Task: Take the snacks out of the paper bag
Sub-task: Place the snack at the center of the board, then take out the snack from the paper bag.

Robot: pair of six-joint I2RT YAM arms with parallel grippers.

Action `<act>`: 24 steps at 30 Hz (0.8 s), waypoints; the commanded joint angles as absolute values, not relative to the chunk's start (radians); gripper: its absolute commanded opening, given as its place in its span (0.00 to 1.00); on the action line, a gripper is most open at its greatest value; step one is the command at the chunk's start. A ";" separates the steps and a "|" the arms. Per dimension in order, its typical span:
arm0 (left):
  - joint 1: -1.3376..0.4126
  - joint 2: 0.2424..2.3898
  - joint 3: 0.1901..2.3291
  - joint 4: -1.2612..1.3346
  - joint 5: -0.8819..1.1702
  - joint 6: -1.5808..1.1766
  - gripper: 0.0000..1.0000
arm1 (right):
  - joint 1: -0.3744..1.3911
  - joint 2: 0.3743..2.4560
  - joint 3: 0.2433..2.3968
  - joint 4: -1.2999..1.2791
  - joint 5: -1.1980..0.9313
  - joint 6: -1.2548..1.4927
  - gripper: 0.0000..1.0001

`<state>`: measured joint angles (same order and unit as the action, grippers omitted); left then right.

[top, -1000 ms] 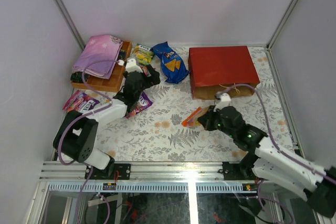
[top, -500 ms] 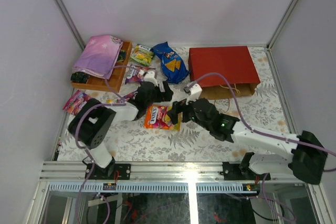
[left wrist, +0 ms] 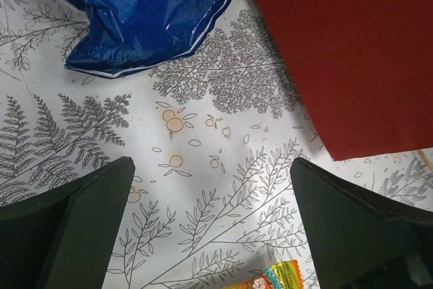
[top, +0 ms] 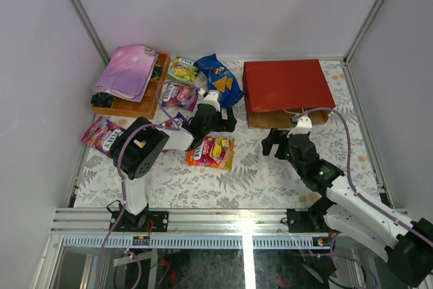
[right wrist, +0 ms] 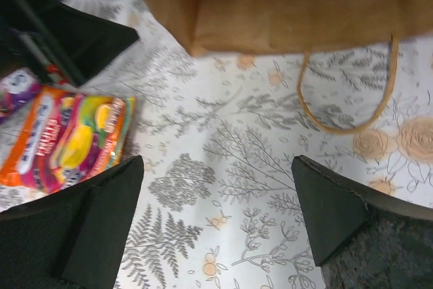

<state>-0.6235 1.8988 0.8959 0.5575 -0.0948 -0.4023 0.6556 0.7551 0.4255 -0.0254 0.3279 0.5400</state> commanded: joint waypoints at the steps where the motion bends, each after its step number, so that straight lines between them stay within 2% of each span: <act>1: -0.621 1.918 0.915 0.608 -0.119 -0.373 1.00 | 0.623 0.836 0.419 0.053 0.314 0.612 0.99; 8: -0.621 1.919 0.928 0.591 -0.121 -0.366 1.00 | 0.547 0.990 0.463 0.138 0.269 0.644 0.99; 24: -0.622 1.919 0.937 0.573 -0.117 -0.364 1.00 | 0.513 1.067 0.464 0.191 0.233 0.641 0.99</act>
<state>-0.6220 1.9141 0.9085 0.5514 -0.0975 -0.3866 0.5220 1.0515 0.4244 0.1234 0.2550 0.6292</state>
